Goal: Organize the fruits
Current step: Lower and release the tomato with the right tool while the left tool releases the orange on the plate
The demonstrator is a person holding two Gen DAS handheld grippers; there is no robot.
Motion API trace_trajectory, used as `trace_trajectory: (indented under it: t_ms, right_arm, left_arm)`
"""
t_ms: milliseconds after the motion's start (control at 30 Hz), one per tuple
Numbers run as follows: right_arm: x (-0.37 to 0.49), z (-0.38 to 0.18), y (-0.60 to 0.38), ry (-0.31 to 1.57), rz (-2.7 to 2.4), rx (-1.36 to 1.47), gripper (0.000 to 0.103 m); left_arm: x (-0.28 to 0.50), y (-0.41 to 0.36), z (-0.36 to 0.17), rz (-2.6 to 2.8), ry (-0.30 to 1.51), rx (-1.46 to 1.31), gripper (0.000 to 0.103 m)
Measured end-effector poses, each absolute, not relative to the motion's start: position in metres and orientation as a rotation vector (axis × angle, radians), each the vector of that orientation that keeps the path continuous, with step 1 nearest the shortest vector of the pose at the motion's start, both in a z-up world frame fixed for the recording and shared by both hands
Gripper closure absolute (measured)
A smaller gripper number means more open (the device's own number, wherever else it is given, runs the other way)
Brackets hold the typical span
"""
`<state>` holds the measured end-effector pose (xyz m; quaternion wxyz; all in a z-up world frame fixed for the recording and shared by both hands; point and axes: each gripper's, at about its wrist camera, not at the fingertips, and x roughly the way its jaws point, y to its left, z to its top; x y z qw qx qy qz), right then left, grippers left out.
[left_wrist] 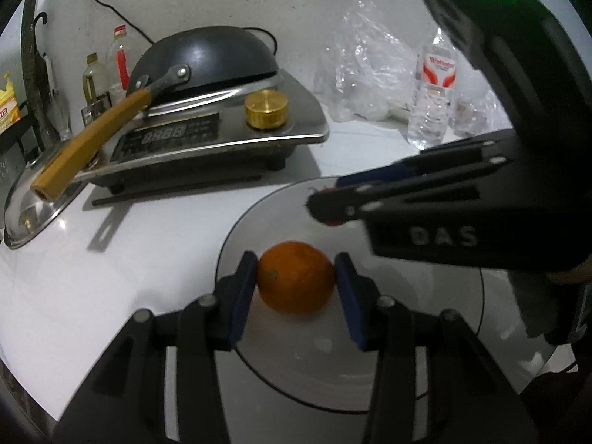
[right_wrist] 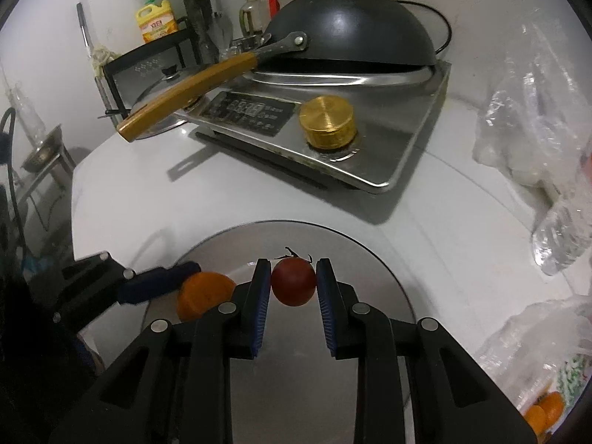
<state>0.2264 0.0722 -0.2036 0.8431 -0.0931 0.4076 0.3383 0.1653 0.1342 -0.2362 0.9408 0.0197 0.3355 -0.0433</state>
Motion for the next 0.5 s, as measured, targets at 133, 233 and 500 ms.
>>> trace_trajectory:
  t_ms: [133,233,500]
  right_arm:
    - [0.2297,-0.2066,0.0792,0.875,0.733,-0.179,0.076]
    - [0.2315,-0.2105,0.0821,0.89,0.739,-0.171,0.076]
    - [0.2334,-0.2133,0.0813,0.908,0.74,-0.15,0.076]
  left_arm:
    - [0.1643,0.1356,-0.2368,-0.09,0.683,0.035,0.057]
    - [0.1633,0.1368,-0.2369,-0.088,0.683,0.027,0.057]
    - [0.1634,0.1363,-0.2354,-0.077,0.693,0.022,0.057]
